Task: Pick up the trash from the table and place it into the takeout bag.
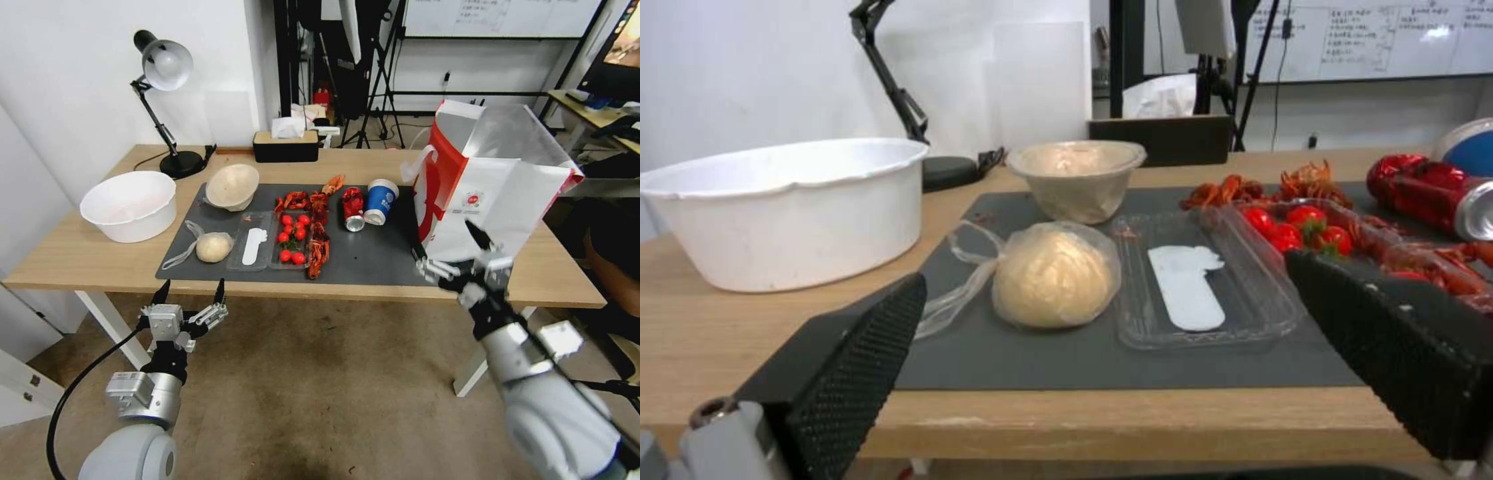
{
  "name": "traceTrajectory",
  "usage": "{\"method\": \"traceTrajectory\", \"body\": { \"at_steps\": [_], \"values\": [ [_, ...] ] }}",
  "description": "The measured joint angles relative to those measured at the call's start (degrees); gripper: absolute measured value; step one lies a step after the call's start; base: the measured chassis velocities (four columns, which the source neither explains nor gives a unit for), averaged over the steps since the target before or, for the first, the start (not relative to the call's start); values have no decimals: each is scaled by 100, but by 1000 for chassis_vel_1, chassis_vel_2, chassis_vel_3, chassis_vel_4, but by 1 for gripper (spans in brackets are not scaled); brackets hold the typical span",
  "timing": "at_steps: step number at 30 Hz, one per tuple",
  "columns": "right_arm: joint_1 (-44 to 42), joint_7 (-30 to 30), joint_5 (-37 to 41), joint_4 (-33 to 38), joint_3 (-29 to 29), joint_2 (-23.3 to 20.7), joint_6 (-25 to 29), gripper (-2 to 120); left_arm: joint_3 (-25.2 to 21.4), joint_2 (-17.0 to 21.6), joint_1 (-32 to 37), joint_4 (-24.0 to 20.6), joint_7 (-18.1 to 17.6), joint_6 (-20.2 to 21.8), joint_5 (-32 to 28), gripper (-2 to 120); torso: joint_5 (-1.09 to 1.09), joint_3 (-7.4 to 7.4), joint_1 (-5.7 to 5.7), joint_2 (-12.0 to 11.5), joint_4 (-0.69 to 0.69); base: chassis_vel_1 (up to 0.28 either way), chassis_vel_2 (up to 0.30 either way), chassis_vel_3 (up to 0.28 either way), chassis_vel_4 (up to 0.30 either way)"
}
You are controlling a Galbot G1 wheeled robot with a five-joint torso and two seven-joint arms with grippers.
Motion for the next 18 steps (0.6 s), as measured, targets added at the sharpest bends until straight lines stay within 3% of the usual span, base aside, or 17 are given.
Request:
{"method": "traceTrajectory", "body": {
  "at_steps": [7, 18],
  "values": [
    [-455, 434, -422, -336, -373, 140, 521, 100, 0, 16, -15, 7, 0, 1, -8, 100, 0, 0, 0, -1, -1, 0, 0, 0, 0],
    [-484, 558, -460, -873, -678, 227, 968, 100, -7, 11, -15, 38, 0, 0, -13, 100, 1, 0, 0, -2, 0, 0, 0, 0, 0]
  ]
}}
